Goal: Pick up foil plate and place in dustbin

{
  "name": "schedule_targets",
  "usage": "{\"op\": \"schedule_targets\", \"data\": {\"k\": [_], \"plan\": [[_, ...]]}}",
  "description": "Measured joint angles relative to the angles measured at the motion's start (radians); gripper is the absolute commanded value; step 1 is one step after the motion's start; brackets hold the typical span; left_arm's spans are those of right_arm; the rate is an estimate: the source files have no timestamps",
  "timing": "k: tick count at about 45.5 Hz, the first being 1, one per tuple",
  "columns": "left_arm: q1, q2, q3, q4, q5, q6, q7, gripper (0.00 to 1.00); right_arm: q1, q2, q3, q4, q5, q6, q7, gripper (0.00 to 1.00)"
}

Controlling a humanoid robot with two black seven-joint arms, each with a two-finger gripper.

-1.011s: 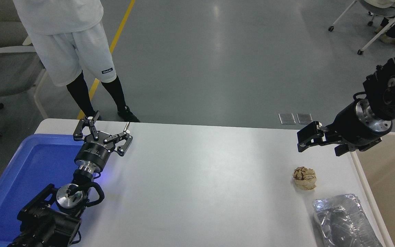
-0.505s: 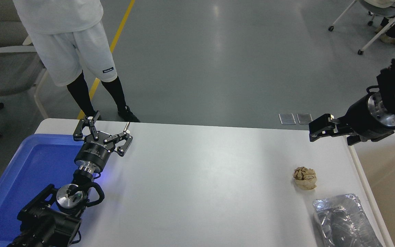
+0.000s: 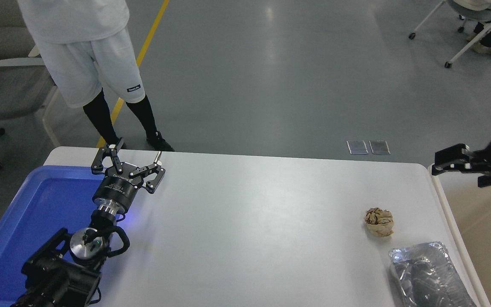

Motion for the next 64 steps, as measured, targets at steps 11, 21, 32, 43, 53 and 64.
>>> {"op": "schedule_targets", "data": {"k": [11,21,32,43,53,64], "plan": [[0.000,0.000,0.000,0.000,0.000,0.000,0.000,0.99,-0.057,-0.217,0.054,-0.003,-0.273,-0.025,0.002,1.00],[0.000,0.000,0.000,0.000,0.000,0.000,0.000,0.99,-0.128,-0.375,0.131,-0.004,-0.401,-0.026,0.002,1.00],[0.000,0.000,0.000,0.000,0.000,0.000,0.000,0.99,-0.283,-0.473,0.229,-0.002,-0.454,-0.032,0.003,1.00],[0.000,0.000,0.000,0.000,0.000,0.000,0.000,0.99,-0.504,-0.479,0.383,-0.008,-0.528,-0.121,0.006,1.00],[0.000,0.000,0.000,0.000,0.000,0.000,0.000,0.99,-0.770,-0.377,0.540,-0.094,-0.579,-0.275,0.007,1.00],[0.000,0.000,0.000,0.000,0.000,0.000,0.000,0.99,-0.966,-0.265,0.642,-0.176,-0.649,-0.374,0.008,1.00]]}}
